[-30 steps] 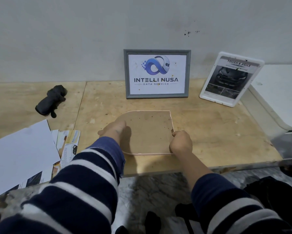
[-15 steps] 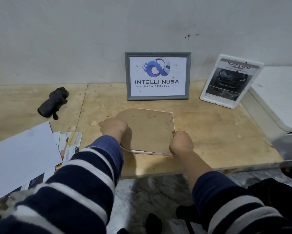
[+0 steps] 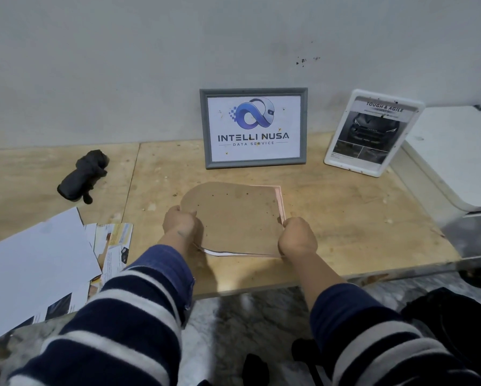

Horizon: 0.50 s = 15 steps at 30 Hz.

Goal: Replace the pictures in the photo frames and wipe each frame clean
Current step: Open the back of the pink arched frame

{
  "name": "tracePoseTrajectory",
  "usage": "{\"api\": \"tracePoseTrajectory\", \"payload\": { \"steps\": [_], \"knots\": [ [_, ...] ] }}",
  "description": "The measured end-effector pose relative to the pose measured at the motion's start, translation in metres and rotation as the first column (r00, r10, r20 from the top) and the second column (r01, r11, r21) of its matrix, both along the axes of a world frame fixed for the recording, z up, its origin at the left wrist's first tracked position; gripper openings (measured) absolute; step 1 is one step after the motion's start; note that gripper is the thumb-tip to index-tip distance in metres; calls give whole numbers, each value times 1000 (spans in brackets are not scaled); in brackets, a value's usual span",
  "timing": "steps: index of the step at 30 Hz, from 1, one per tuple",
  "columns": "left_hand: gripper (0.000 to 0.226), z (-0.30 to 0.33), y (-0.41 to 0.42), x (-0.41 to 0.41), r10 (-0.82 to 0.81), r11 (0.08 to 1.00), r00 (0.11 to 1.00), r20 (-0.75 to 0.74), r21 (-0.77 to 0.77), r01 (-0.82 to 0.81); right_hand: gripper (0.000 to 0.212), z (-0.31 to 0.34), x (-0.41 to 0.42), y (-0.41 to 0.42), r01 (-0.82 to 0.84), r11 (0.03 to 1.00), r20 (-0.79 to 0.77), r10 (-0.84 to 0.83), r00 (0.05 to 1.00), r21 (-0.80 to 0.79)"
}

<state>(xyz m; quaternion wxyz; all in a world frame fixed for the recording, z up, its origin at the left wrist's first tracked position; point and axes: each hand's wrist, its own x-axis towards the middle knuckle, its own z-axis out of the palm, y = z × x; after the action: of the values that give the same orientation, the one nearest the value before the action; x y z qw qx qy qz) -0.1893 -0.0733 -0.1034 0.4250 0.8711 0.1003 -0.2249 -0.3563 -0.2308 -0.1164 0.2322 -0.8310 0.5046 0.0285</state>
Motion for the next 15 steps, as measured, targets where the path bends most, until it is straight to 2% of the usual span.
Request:
{"api": "tracePoseTrajectory", "payload": {
  "steps": [3, 6, 8, 10, 15],
  "knots": [
    [40, 0, 7, 4, 31, 998, 999, 37, -63, -29, 24, 5, 0, 5, -3, 1000, -25, 2, 1000, -19],
    [46, 7, 13, 9, 47, 996, 998, 36, -78, -44, 30, 11, 2, 7, -11, 997, -16, 10, 1000, -74],
    [48, 14, 13, 11, 52, 995, 998, 19, -91, -50, 32, 16, 5, 10, 44, 998, 124, -48, 991, 37],
    [51, 23, 8, 9, 50, 993, 999, -2, -110, -50, 32, 19, 6, 10, 126, 970, 279, -183, 943, 207],
    [51, 33, -22, -10, -54, 983, 999, -6, -178, 52, 28, 33, -13, -8, 319, 865, 387, -466, 796, 388]
  ]
}}
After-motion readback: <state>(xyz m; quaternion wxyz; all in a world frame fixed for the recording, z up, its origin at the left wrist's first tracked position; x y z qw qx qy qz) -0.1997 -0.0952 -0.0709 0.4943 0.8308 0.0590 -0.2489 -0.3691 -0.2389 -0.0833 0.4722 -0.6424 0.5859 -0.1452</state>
